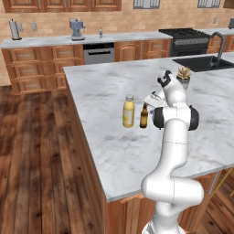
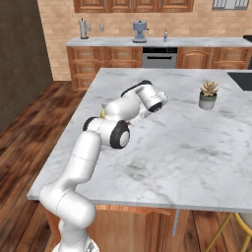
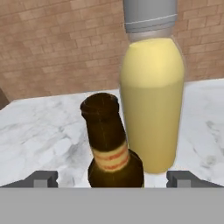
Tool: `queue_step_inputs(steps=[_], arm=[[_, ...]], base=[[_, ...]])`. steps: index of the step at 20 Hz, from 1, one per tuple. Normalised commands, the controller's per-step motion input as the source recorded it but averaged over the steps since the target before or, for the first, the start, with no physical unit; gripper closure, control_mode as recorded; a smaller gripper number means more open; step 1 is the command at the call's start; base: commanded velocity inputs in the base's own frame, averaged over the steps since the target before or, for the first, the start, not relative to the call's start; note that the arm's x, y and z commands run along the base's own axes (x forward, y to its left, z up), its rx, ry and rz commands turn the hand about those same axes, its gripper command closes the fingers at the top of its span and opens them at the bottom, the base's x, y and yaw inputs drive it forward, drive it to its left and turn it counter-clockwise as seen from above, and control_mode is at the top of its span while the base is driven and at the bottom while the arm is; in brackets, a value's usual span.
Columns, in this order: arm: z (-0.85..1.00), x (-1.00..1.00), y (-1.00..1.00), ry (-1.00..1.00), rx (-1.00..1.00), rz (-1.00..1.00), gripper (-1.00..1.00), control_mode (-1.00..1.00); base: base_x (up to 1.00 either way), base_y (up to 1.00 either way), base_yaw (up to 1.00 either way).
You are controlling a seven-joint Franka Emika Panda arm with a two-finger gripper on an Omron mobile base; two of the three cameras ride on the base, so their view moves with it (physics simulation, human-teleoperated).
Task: Place the drinks on the dining counter in a tight cluster.
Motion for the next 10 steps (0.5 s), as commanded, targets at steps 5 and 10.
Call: queue_step_inputs(steps=[5, 10], arm=[[0.29, 0.09, -0.21, 0.00, 0.00, -0.08, -1.00, -1.00], [0.08, -0.03, -0.27, 0.00, 0.00, -0.07, -1.00, -1.00]], base=[[0.00, 0.00, 0.00], [0.00, 0.00, 0.00]])
